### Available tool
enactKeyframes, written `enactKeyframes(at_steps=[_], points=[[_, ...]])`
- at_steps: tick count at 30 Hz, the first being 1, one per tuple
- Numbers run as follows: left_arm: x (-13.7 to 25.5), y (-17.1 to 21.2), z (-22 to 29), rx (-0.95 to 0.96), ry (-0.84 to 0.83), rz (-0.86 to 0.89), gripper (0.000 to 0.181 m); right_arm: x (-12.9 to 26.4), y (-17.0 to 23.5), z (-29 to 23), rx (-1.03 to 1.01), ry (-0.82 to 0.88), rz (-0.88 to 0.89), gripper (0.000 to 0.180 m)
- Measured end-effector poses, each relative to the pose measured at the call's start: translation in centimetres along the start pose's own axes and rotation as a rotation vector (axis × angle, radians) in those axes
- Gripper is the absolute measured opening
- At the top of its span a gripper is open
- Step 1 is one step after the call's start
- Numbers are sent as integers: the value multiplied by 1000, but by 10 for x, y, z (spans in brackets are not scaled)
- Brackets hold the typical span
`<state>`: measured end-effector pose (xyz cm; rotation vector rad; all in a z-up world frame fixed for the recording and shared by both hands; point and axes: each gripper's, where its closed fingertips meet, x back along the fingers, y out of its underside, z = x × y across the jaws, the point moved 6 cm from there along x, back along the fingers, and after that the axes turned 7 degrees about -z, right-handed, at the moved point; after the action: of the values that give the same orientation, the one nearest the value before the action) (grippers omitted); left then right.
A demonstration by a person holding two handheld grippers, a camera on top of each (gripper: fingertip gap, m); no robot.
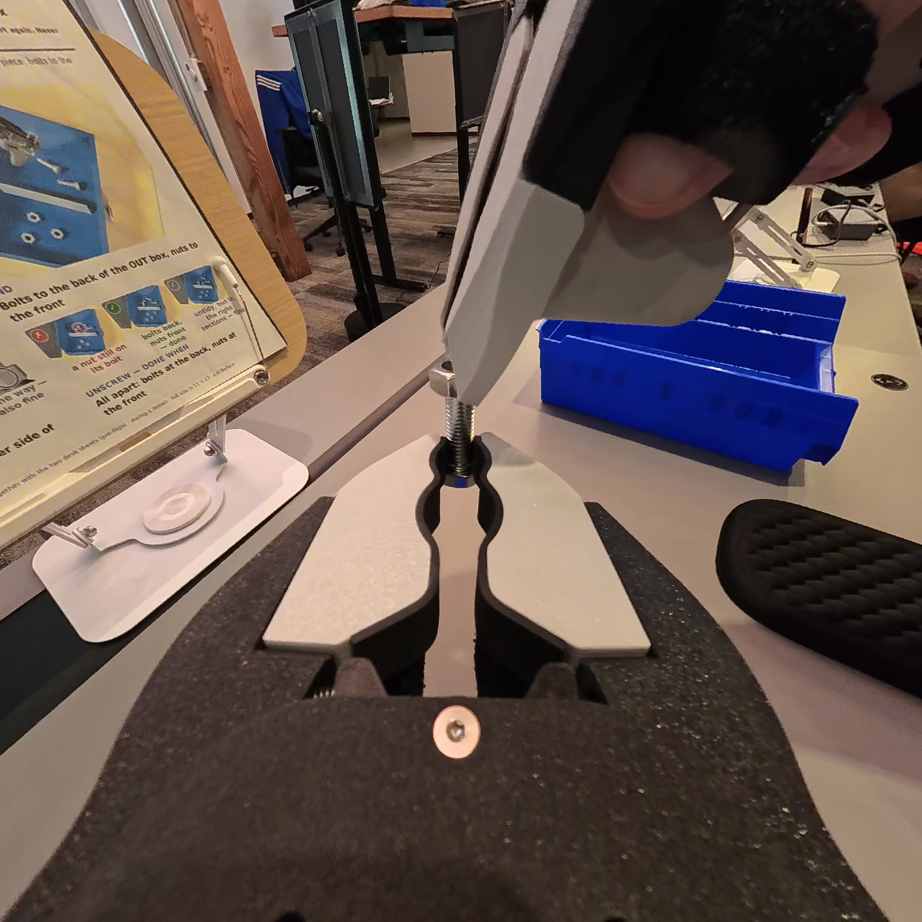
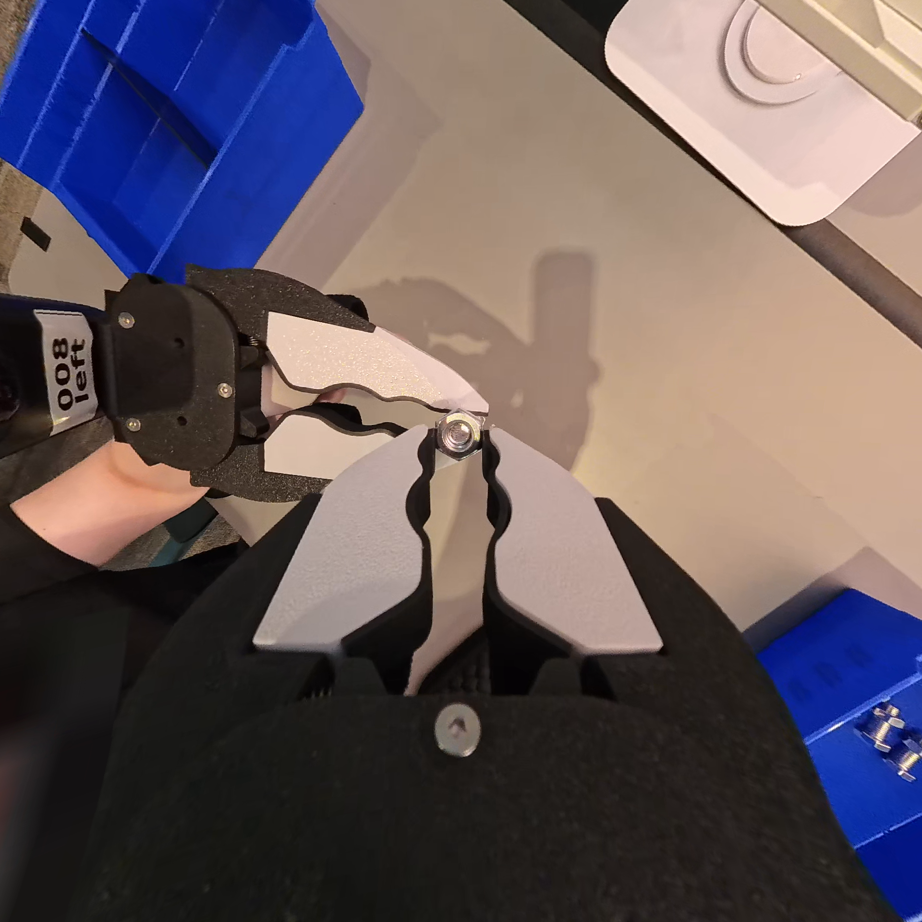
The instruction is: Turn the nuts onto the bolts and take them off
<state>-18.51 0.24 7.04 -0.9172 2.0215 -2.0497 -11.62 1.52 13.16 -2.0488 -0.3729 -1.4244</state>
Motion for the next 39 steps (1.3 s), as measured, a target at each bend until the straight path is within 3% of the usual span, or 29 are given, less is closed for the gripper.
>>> enactKeyframes(at_steps=[14,18,22,39], points=[[2,-2,4,-16,74,5,9,14,-2,-4,144,87,-11,28],[6,-1,14,-56,222,-16,9,31,11,-23,525,-5,-43,33],[12,-3,27,-68,402,3,9,35,44,-30,868,41,-129,33],[34,-11,50,-25,780,111,9,44,54,-57,1080,44,-116,27]])
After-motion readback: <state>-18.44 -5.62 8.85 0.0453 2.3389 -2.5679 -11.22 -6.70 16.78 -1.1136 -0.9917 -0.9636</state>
